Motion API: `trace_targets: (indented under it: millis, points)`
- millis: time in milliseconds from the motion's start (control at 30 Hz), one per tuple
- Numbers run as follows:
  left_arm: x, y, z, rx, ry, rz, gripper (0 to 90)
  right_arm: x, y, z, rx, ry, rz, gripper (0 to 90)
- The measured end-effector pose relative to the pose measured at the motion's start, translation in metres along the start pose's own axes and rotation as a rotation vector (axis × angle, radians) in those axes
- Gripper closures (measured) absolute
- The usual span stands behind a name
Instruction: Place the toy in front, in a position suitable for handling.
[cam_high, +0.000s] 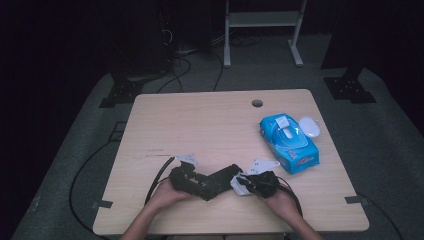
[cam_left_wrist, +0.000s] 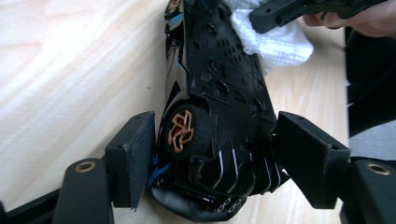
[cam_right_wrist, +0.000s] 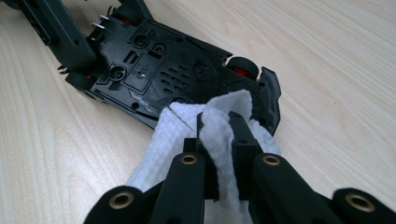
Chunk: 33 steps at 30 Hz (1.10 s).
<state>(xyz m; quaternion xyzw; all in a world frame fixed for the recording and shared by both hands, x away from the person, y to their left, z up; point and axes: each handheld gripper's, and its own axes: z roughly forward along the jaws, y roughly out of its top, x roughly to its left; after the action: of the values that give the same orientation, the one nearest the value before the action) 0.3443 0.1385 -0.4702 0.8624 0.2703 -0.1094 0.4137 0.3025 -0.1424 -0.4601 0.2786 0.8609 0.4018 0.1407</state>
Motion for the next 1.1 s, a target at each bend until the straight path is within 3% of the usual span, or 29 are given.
trace_targets:
  millis: [100, 133, 300, 433, 567, 633, 700, 800, 867, 967, 1100]
  points:
    - [-0.002, 0.001, 0.002, 0.01, -0.018, 0.0, 31.9, 0.002, -0.002, -0.001, -0.006, -0.007, 0.001, 85.3]
    - [-0.005, 0.002, 0.003, 0.018, -0.019, 0.02, 32.7, 0.002, -0.002, -0.002, -0.004, -0.01, 0.005, 85.3]
    - [-0.014, 0.005, 0.005, 0.019, 0.023, 0.083, 33.8, 0.004, -0.005, -0.004, -0.011, -0.014, 0.011, 85.3]
    - [-0.017, 0.008, 0.005, 0.015, 0.059, 0.137, 33.8, -0.002, -0.002, -0.005, -0.005, 0.036, 0.045, 85.4]
    - [-0.027, 0.012, 0.005, 0.019, 0.15, 0.249, 33.8, -0.001, 0.003, -0.003, 0.004, 0.036, 0.02, 85.4]
    - [-0.033, 0.014, 0.006, 0.022, 0.211, 0.334, 33.9, -0.002, 0.006, -0.003, 0.001, 0.037, 0.02, 85.4]
    - [-0.038, 0.014, 0.007, 0.02, 0.252, 0.383, 33.9, -0.003, 0.011, -0.006, -0.036, 0.031, 0.023, 85.4]
    - [-0.05, 0.014, 0.012, 0.024, 0.342, 0.507, 34.0, -0.007, 0.027, -0.009, -0.107, 0.02, 0.049, 85.3]
    - [-0.056, 0.013, 0.014, 0.032, 0.38, 0.566, 34.0, -0.008, 0.039, -0.008, -0.133, 0.015, 0.048, 85.3]
    - [-0.059, 0.011, 0.015, 0.034, 0.402, 0.603, 34.0, -0.011, 0.058, 0.003, -0.126, 0.019, 0.034, 85.3]
    - [-0.06, 0.009, 0.015, 0.036, 0.421, 0.63, 34.0, -0.012, 0.061, 0.016, -0.072, 0.032, 0.032, 85.3]
